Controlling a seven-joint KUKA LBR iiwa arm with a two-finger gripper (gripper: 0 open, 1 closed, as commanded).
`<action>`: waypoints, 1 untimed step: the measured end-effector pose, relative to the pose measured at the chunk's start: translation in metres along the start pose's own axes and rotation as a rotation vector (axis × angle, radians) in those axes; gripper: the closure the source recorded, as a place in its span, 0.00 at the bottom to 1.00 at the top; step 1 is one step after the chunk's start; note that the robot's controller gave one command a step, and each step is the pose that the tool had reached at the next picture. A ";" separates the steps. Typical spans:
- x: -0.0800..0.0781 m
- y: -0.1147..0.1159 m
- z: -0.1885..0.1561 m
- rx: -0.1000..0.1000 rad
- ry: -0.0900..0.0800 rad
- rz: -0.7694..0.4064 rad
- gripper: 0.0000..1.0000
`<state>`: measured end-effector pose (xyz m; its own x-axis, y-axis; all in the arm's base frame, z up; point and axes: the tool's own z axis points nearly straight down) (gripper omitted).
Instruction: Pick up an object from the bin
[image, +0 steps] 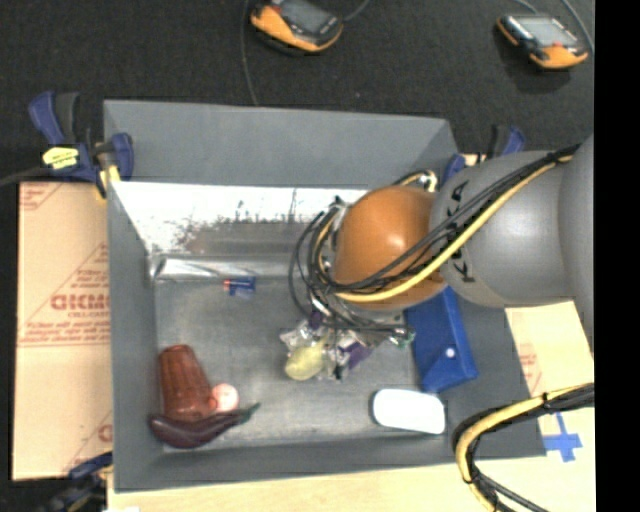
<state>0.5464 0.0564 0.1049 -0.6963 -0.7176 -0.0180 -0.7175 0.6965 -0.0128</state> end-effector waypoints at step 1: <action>0.000 -0.001 -0.006 0.000 0.000 0.003 1.00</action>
Offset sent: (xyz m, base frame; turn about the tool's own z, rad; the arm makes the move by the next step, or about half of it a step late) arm 0.0000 -0.0006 0.0051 0.0016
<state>0.5465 0.0556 0.1114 -0.6981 -0.7158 -0.0181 -0.7157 0.6983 -0.0132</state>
